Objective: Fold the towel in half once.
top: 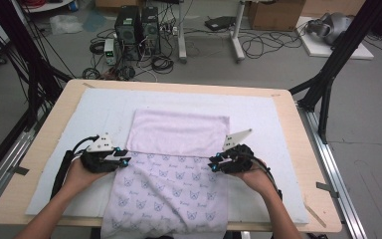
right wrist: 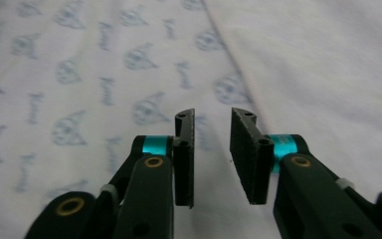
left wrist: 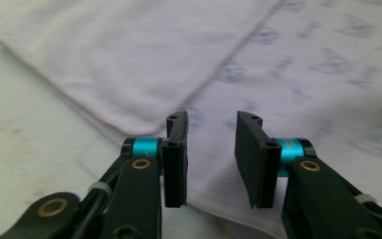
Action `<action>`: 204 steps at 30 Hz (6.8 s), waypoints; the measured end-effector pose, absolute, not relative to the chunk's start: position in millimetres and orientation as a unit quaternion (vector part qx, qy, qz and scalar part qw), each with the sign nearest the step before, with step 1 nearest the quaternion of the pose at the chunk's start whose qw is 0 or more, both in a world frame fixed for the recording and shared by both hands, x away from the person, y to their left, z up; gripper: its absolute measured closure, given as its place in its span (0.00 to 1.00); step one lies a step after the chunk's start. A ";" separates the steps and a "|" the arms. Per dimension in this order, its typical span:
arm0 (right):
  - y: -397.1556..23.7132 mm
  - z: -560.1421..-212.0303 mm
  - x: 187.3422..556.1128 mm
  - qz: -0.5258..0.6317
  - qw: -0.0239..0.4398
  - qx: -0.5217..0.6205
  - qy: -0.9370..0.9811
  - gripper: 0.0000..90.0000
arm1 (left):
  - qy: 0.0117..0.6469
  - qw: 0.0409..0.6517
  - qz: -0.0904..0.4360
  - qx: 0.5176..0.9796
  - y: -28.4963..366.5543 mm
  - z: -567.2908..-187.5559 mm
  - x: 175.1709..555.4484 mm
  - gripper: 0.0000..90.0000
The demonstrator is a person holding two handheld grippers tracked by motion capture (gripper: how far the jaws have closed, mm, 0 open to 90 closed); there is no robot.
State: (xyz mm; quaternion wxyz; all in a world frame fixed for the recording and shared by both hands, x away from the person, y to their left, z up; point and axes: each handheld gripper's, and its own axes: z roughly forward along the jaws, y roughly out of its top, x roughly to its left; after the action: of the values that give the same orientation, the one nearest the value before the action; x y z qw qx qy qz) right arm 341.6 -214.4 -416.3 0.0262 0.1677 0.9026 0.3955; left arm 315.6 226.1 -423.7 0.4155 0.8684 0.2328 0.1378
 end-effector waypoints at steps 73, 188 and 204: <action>-239.1 -420.2 380.0 0.411 0.072 0.242 0.876 0.93 | 0.297 0.408 0.188 0.843 216.5 -416.7 365.5 0.96; -242.8 -434.8 333.2 0.417 0.088 0.235 0.874 0.59 | 0.260 0.431 0.143 0.852 237.6 -434.8 313.9 0.59; -244.3 -443.7 330.4 0.395 0.084 0.234 0.885 0.84 | 0.241 0.404 0.143 0.871 230.1 -444.7 312.3 0.92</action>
State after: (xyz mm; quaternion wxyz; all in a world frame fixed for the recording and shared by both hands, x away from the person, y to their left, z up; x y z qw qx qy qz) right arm 330.4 -244.3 -443.7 0.0843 0.2339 0.8845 0.3947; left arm 312.3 230.1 -444.7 0.4035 0.8710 0.2411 0.1425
